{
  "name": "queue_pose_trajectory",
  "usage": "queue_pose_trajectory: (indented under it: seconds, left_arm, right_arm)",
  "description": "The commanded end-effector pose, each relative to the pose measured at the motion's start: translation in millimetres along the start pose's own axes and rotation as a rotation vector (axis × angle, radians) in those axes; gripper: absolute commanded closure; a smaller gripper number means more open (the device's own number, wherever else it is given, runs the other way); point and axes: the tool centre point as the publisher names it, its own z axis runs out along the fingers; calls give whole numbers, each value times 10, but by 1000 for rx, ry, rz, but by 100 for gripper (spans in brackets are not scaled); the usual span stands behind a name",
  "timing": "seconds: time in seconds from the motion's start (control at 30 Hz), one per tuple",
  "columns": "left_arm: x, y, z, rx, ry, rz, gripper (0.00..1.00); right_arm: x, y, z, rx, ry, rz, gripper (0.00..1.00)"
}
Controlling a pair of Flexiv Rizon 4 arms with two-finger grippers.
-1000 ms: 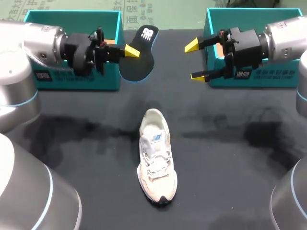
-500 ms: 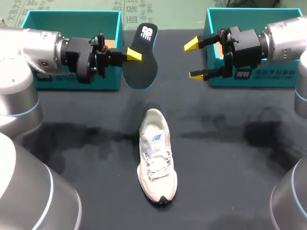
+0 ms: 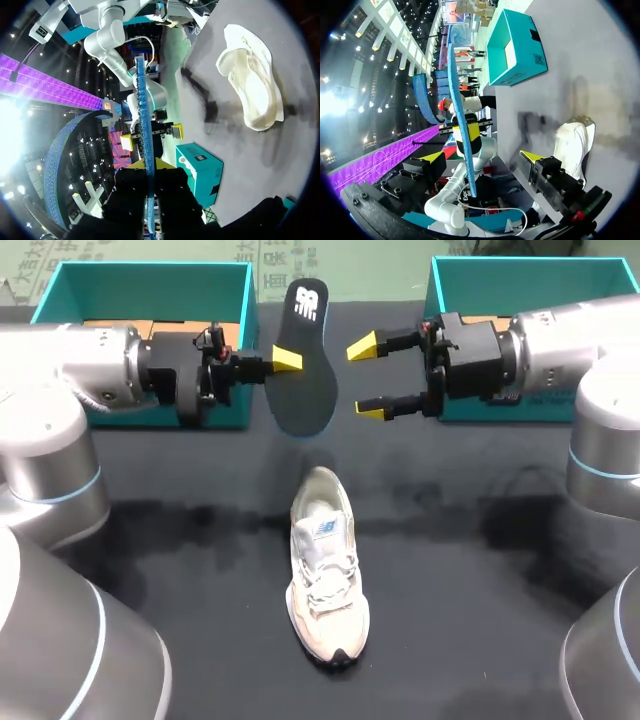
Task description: Take the shoe out of the shoebox, open the shoe tongue, remove and reinsert the insole, then place the shoe into the shoebox
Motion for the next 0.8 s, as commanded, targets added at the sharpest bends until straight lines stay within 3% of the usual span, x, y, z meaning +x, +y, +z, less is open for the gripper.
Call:
queue_pose_trajectory:
  seconds: [0.03,0.5,0.57,0.67,0.73,0.8]
  left_arm:
    - [0,-62,1,-19,1,2,100]
    - [127,74,117,-78,29,-24,100]
    - [139,100,140,-82,33,-21,100]
    - [152,122,171,-80,45,-12,100]
    - [166,132,188,-75,51,-11,100]
    - [183,143,200,-71,53,-11,100]
  right_arm:
    - [1,5,20,0,-3,1,0]
    - [-10,1,249,-24,-5,-59,0]
    - [-10,-12,283,-21,1,-69,6]
    - [-16,-37,320,-25,2,-86,6]
    - [-18,-49,332,-28,4,-92,18]
    - [-17,-62,344,-27,6,-101,19]
